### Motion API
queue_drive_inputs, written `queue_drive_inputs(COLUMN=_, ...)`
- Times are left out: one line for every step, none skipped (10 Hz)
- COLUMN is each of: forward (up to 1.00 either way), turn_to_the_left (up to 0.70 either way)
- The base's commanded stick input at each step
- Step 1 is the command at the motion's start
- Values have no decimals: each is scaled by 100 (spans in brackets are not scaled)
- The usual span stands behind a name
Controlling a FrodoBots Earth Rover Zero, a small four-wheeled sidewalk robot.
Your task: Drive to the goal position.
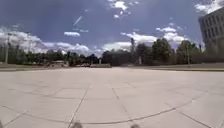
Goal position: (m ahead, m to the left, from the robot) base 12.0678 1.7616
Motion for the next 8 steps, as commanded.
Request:
queue_drive_inputs(forward=70, turn_to_the_left=0)
queue_drive_inputs(forward=70, turn_to_the_left=0)
queue_drive_inputs(forward=70, turn_to_the_left=0)
queue_drive_inputs(forward=70, turn_to_the_left=0)
queue_drive_inputs(forward=70, turn_to_the_left=0)
queue_drive_inputs(forward=70, turn_to_the_left=0)
queue_drive_inputs(forward=70, turn_to_the_left=0)
queue_drive_inputs(forward=70, turn_to_the_left=0)
